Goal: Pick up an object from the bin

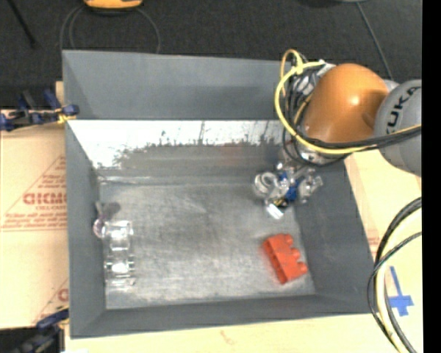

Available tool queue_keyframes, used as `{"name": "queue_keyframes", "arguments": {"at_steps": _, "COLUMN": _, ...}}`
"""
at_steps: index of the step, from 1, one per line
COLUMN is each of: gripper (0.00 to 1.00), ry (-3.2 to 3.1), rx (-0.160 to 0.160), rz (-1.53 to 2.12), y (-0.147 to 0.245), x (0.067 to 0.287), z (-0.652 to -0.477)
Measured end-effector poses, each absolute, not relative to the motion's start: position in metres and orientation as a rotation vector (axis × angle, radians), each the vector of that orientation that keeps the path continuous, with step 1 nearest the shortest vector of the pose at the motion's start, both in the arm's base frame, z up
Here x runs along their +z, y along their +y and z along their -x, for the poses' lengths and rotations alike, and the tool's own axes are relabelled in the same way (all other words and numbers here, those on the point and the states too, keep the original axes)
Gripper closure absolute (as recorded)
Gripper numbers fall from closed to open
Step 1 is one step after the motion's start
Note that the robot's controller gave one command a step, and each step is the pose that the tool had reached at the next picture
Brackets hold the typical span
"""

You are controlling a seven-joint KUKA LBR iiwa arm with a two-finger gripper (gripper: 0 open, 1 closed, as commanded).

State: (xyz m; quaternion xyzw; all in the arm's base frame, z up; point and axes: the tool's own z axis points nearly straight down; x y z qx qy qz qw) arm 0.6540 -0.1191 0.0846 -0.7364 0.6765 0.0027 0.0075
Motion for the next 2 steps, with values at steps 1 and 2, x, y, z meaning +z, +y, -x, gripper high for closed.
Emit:
{"name": "queue_keyframes", "arguments": {"at_steps": 1, "gripper": 1.00, "ry": 2.088, "rx": 0.002, "rz": 2.338, "y": -0.1128, "x": 0.0832, "z": -0.6571}}
{"name": "queue_keyframes", "arguments": {"at_steps": 2, "gripper": 1.00, "ry": 2.036, "rx": -0.004, "rz": 2.382, "y": -0.1092, "x": 0.0812, "z": -0.6554}}
